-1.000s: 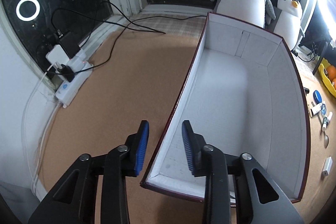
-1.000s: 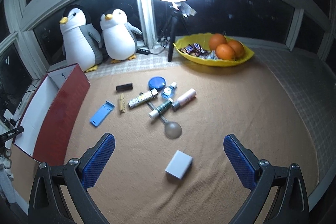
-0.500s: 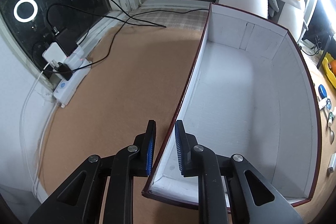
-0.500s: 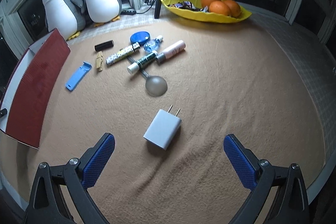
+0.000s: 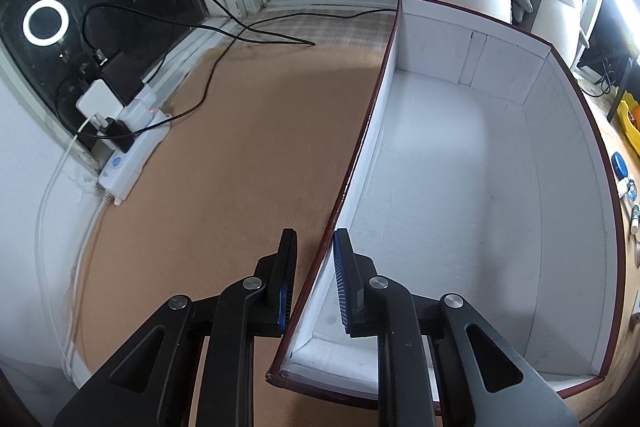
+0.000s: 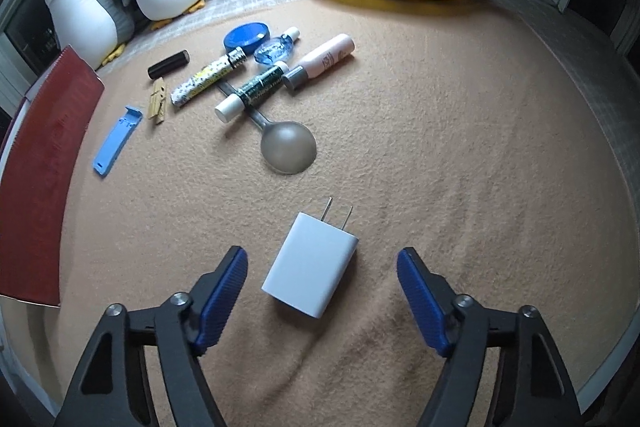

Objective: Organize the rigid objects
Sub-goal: 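Close the right gripper on the white charger plug, then carry the charger with the right gripper into the box and release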

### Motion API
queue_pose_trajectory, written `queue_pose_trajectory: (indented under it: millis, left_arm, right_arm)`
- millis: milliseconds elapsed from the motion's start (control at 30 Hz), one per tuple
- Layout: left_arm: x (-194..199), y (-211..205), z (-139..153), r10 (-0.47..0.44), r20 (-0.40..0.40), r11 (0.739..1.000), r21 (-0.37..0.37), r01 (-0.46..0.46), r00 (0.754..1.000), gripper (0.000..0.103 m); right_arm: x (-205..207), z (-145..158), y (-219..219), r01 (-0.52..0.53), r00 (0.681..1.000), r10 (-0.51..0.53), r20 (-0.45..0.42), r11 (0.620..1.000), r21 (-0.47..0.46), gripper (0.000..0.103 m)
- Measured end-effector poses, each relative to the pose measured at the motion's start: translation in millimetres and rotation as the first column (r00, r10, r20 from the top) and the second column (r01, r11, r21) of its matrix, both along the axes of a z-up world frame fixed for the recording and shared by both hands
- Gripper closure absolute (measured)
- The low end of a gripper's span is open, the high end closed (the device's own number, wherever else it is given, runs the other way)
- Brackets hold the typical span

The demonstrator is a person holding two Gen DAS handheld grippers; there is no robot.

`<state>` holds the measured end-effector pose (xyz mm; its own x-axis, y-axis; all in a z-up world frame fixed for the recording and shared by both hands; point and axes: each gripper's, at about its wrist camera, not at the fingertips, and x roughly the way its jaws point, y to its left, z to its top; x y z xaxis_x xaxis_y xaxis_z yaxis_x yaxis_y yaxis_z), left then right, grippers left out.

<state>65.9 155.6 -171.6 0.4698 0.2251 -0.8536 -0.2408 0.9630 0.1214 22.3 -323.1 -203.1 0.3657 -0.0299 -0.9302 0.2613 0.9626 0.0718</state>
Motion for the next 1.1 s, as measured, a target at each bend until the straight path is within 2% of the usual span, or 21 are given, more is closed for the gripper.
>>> queue_pose_trajectory:
  millis: [67, 167, 333, 600, 833, 967, 1100]
  left_arm:
    - [0.7, 0.0, -1.8, 0.000, -0.006, 1.000, 0.001, 0.000, 1.000, 0.086]
    - [1.1, 0.2, -2.9, 0.004, -0.009, 1.000, -0.002, -0.004, 1.000, 0.086]
    - [1.5, 0.5, -4.5, 0.006, -0.014, 1.000, -0.001, -0.006, 1.000, 0.085]
    - [1.3, 1.4, -6.0, 0.009, -0.014, 1.000, -0.007, -0.009, 1.000, 0.085]
    - [1.5, 3.2, -8.6, 0.007, -0.017, 1.000, -0.018, -0.008, 1.000, 0.085]
    - [1.8, 4.8, -10.0, 0.010, -0.014, 1.000, -0.027, -0.011, 1.000, 0.085]
    - [0.9, 7.3, -10.8, 0.013, -0.011, 0.999, -0.040, -0.013, 1.000, 0.085]
  right_arm:
    - [2.0, -5.6, -1.8, 0.004, 1.000, -0.004, -0.020, 1.000, 0.008, 0.046]
    - [2.9, -12.8, -3.9, 0.004, 0.999, -0.003, -0.043, 1.000, 0.025, 0.056]
    - [3.5, -14.2, -2.3, -0.007, 0.999, 0.006, -0.050, 1.000, -0.028, 0.071]
    - [4.3, -8.5, -3.1, -0.013, 0.999, 0.012, -0.030, 1.000, -0.017, 0.071]
    - [18.9, 34.8, 29.9, -0.103, 0.993, 0.104, 0.064, 0.995, -0.008, 0.071]
    - [34.1, 71.9, 68.3, -0.219, 0.966, 0.219, 0.139, 0.976, -0.016, 0.071]
    - [50.8, 104.4, 120.2, -0.350, 0.915, 0.345, 0.208, 0.937, -0.015, 0.071]
